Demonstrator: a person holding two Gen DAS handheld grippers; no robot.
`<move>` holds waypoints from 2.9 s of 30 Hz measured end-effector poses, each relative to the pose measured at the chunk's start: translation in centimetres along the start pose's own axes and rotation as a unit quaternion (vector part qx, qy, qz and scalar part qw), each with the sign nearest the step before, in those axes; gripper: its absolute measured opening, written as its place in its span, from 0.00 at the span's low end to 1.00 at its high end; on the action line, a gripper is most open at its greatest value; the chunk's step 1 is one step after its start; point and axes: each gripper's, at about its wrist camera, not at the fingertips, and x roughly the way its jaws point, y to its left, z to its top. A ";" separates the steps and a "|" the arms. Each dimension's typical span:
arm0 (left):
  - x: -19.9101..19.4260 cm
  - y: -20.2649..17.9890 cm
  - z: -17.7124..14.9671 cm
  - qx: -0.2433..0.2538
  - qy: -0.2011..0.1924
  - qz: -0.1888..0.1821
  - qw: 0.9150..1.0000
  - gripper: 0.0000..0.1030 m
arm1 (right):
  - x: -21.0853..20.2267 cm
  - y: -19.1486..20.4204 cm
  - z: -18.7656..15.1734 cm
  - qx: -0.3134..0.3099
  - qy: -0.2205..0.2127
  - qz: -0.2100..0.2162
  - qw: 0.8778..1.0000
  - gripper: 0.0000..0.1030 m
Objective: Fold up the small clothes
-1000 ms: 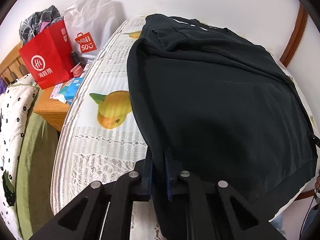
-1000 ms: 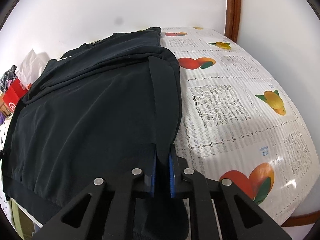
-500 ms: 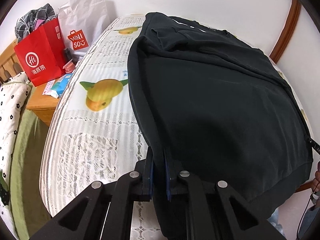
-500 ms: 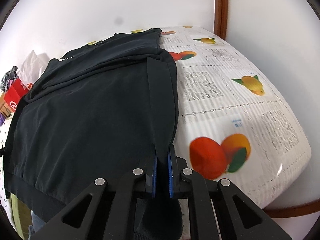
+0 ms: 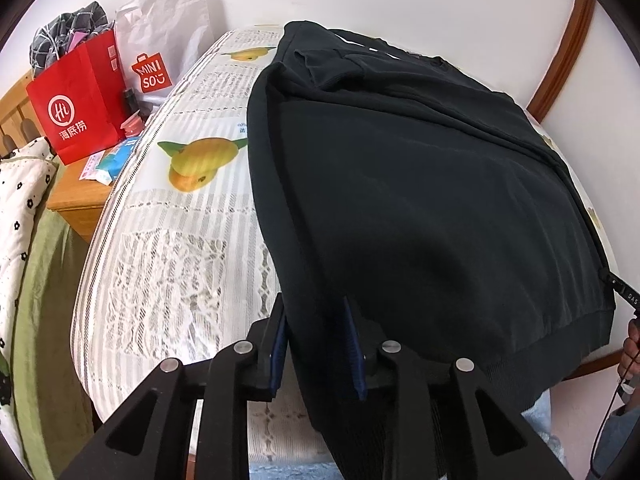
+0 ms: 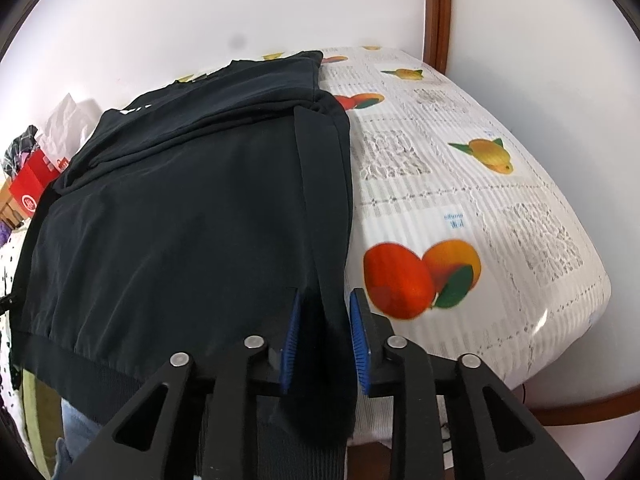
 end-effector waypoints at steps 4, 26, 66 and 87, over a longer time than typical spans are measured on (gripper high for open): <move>-0.4 -0.2 -0.7 0.004 0.004 -0.007 1.000 0.26 | -0.3 0.1 -0.9 -0.007 0.002 0.013 1.000 0.29; -0.6 -0.4 -1.3 -0.010 0.002 -0.006 1.000 0.25 | 0.1 0.6 -1.8 0.000 0.002 0.017 1.000 0.31; -3.2 0.1 17.2 -0.024 -0.162 -0.067 0.984 0.06 | -2.0 3.2 16.7 0.023 -0.181 0.083 0.980 0.07; 9.3 1.5 24.9 -0.050 -0.117 0.014 0.992 0.06 | 14.2 3.7 25.7 0.048 -0.109 0.057 0.991 0.07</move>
